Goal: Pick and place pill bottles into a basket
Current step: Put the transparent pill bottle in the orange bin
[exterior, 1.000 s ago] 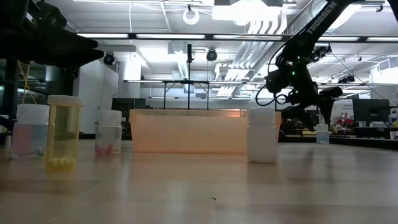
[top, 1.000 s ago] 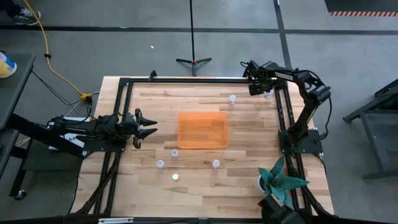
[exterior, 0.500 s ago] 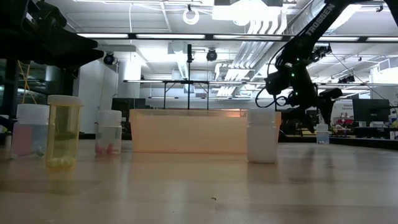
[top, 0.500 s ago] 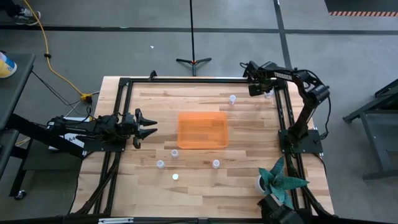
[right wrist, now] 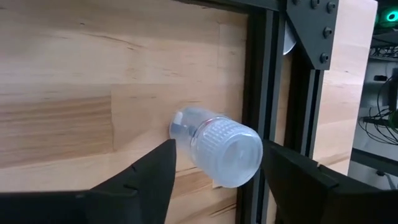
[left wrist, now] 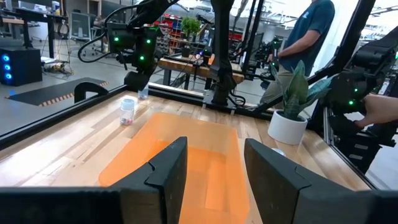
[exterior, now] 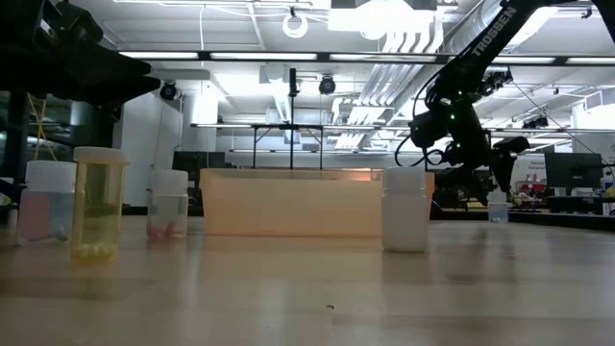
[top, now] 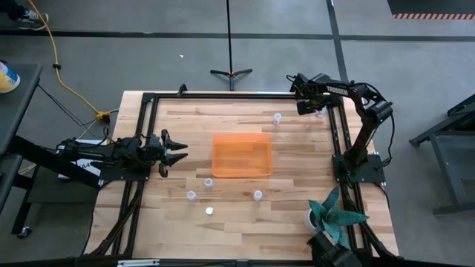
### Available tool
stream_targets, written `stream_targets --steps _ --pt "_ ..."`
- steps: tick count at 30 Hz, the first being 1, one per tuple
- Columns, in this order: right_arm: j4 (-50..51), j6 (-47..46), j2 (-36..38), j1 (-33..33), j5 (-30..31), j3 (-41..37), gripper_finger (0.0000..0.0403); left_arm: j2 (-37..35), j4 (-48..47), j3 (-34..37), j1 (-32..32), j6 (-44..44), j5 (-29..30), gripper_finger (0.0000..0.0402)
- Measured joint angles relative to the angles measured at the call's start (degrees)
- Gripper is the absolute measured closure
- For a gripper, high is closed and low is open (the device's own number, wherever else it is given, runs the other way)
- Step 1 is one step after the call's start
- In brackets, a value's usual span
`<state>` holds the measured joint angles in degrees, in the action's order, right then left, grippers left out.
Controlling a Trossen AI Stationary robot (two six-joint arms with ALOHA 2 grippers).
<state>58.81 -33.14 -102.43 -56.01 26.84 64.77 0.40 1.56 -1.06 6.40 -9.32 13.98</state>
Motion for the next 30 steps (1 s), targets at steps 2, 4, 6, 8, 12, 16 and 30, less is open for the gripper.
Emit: stream_targets --steps 2,4,6,8,12,16,30 --pt "0.0 0.0 0.0 0.0 -0.2 0.0 0.0192 0.0 0.0 0.0 0.0 0.0 0.0 0.0206" --pt "0.0 0.1 0.0 0.0 -0.2 0.0 0.0203 0.0 0.0 0.0 0.0 0.0 0.0 0.0206" --pt "0.0 0.2 0.0 0.0 -0.2 0.0 0.0213 0.0 0.0 0.0 0.0 0.0 0.0 0.0206" --pt "0.0 0.5 0.0 0.0 -0.3 0.0 0.0220 0.0 0.0 0.0 0.0 0.0 0.0 0.0206" --pt "-0.1 1.0 0.0 0.0 -0.5 0.0 0.0227 0.0 0.0 0.0 0.0 0.0 0.0 0.0206" --pt "-0.9 1.0 0.0 -0.3 -0.7 0.0 0.0227 0.0 0.0 0.0 0.0 0.0 0.0 0.0206" --pt "-1.7 2.3 0.1 -0.7 -2.3 0.1 0.0256 0.0 0.0 0.0 0.0 0.0 0.0 0.0206"
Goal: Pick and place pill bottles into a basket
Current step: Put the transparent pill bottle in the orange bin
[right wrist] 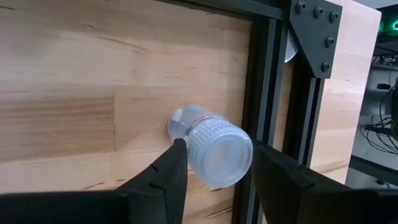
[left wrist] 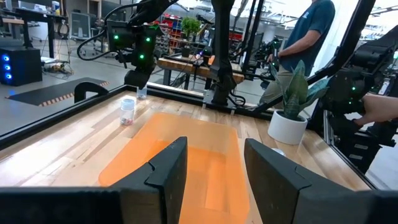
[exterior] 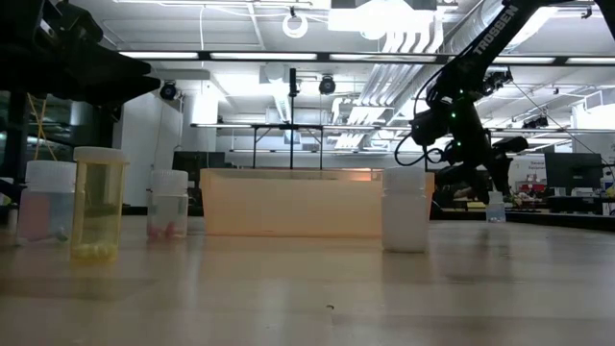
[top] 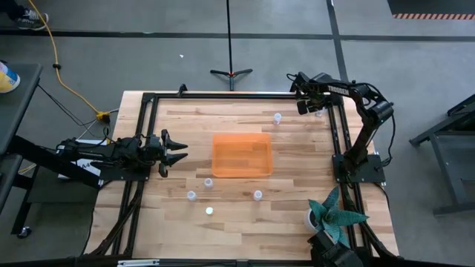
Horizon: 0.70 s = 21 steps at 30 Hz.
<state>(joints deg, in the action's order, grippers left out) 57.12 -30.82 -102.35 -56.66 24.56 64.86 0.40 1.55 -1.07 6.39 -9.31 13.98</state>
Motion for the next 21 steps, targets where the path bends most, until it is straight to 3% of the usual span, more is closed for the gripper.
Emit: stream_targets --steps 15,21 --pt "0.5 2.8 0.0 0.0 -0.8 0.1 0.0261 0.0 0.0 0.0 0.0 0.0 0.0 0.0206" --pt "5.4 2.9 -0.1 0.6 -1.4 1.7 0.0260 0.0 0.0 0.0 0.0 0.0 0.0 0.0206"
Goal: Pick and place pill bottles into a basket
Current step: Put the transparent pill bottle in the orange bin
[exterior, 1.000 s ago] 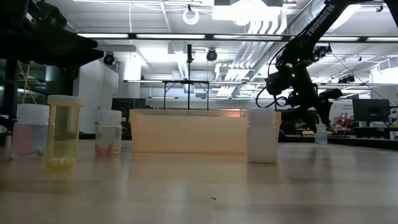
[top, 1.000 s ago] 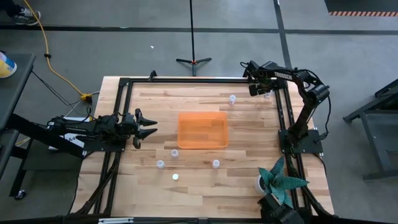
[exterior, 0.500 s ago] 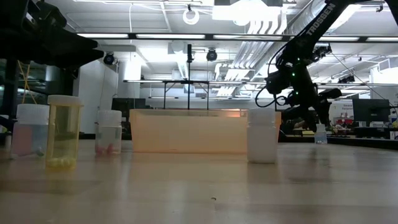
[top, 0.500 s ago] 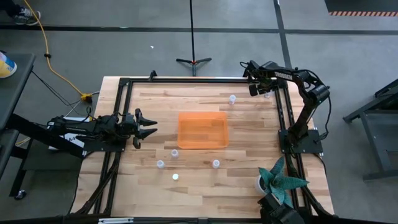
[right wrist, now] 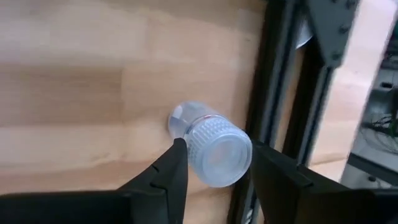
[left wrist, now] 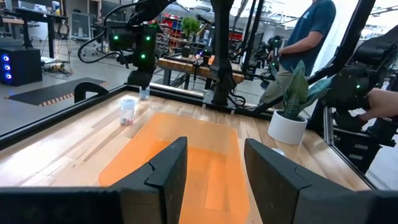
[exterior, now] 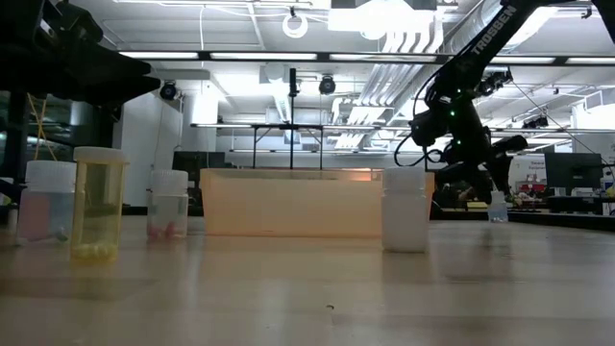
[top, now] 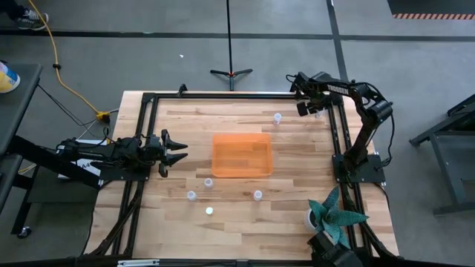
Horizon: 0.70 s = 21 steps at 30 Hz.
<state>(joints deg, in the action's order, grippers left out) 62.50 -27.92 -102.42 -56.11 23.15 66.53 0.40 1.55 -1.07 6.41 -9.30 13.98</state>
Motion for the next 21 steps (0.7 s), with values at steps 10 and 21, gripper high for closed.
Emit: stream_targets --steps 10,21 --pt "3.5 1.4 4.7 2.8 -6.2 0.8 0.0262 0.0 0.0 0.0 0.0 0.0 0.0 0.0206" --pt "3.7 3.6 12.8 12.7 -17.7 0.8 0.0265 0.0 0.0 0.0 0.0 0.0 0.0 0.0206"
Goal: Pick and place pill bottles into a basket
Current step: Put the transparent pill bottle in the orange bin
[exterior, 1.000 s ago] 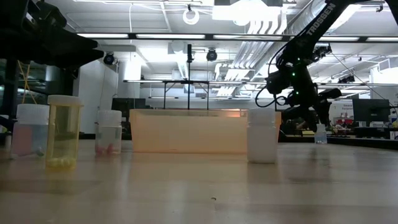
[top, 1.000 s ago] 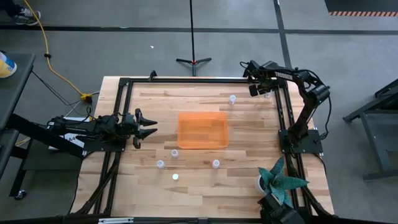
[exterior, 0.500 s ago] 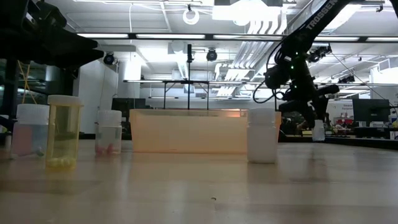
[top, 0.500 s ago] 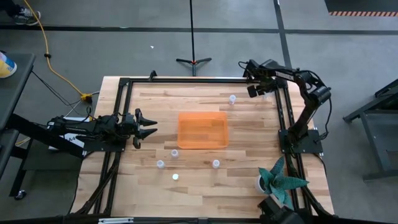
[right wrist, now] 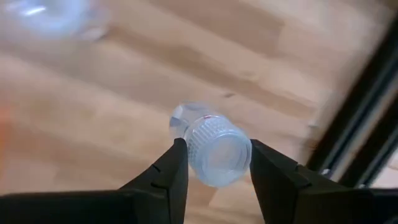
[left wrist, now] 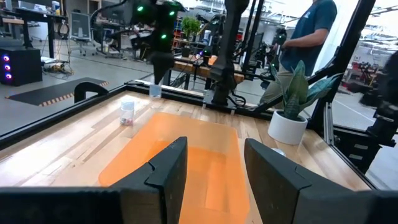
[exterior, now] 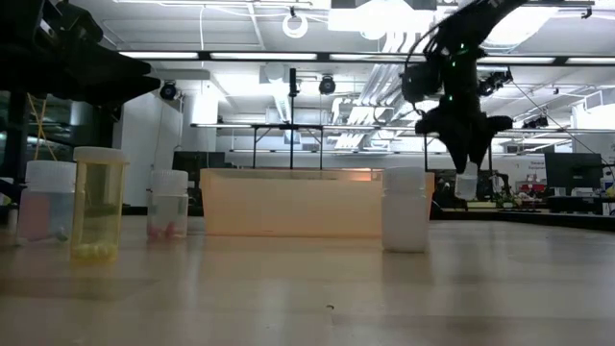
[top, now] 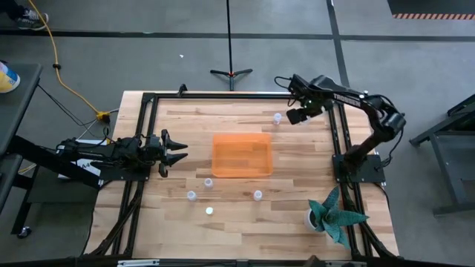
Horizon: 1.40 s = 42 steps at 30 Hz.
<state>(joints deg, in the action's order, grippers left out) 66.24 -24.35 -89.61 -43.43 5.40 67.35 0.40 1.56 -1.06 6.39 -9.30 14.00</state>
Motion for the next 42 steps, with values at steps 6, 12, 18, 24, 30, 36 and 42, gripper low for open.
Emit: stream_targets --steps 6,12,18,24,30,36,42 --pt "-0.7 -2.7 6.1 7.6 -3.4 0.1 0.0265 0.0 0.0 0.0 0.0 0.0 0.0 0.0206" --pt "-7.9 -5.5 7.9 17.5 -5.5 0.1 0.0265 0.0 0.0 0.0 0.0 0.0 0.0 0.0206" --pt "-15.9 -7.1 7.6 26.1 -7.4 0.1 0.0266 0.0 0.0 0.0 0.0 0.0 0.0 0.0206" --pt "-23.4 -6.7 7.1 32.9 -6.7 0.1 0.0266 0.0 0.0 0.0 0.0 0.0 0.1 0.0206" --pt "-30.4 -3.7 4.7 36.7 -6.1 0.4 0.0266 0.0 0.0 0.0 0.0 0.0 0.3 0.0206" --pt "-23.8 2.5 -2.4 37.3 -2.8 10.6 0.0267 0.0 0.0 0.0 0.0 0.0 0.6 0.0206" --pt "-13.0 8.6 -11.8 36.4 0.9 25.1 0.0267 0.0 0.0 0.0 0.0 0.0 0.7 0.0206"
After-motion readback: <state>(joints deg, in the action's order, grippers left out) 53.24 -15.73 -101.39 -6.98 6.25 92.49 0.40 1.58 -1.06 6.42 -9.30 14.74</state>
